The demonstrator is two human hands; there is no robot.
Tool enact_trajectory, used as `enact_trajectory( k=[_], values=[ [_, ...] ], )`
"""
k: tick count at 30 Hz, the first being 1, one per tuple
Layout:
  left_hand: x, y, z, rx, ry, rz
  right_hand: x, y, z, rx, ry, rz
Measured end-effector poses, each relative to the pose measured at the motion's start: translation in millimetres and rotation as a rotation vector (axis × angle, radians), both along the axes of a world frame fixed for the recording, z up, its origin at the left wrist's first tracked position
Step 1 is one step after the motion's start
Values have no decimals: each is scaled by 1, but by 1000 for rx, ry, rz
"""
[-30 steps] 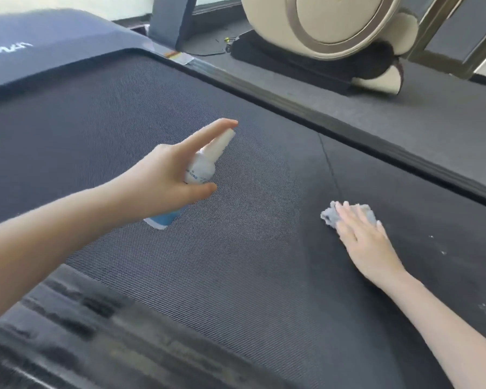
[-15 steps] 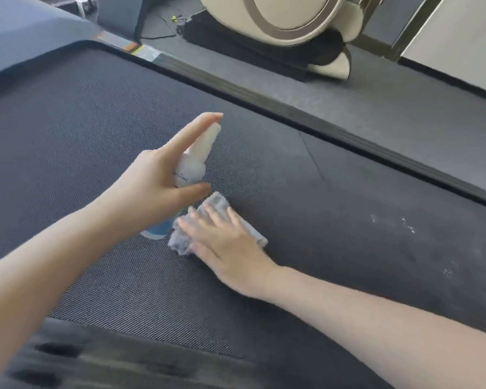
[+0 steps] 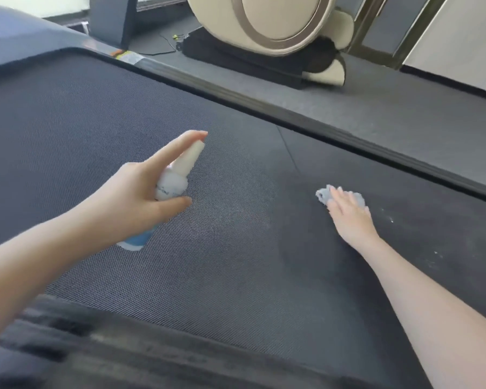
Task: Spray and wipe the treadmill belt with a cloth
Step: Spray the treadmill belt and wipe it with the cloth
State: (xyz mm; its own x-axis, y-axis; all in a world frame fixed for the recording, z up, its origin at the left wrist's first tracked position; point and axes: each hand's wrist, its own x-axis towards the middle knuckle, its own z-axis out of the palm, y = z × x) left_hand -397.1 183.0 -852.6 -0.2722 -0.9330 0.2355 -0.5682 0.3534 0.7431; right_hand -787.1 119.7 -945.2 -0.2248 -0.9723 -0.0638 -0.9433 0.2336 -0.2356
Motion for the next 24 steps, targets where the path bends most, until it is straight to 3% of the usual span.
enact_trajectory(
  k=[4,7,11,14,16,19,21,24],
  values=[
    [-38,19,1,-20,-10,31,-47,9,1,30,30,-63],
    [-71,29,1,-20,20,73,-38,0,5,-17,74,79],
    [-111,46,-2,-4,65,121,9,8,14,7,-60,488],
    [-134,55,-2,-34,79,172,45,55,16,-22,-144,932],
    [-147,59,2,-57,86,212,46,96,13,-33,-127,1224],
    [-166,70,12,-66,51,273,12,135,2,-62,-79,1447],
    [-177,79,18,-59,30,307,-17,136,-4,-138,-29,1455],
    [-191,91,27,0,-24,328,-43,115,-5,-161,-8,1175]
  ],
)
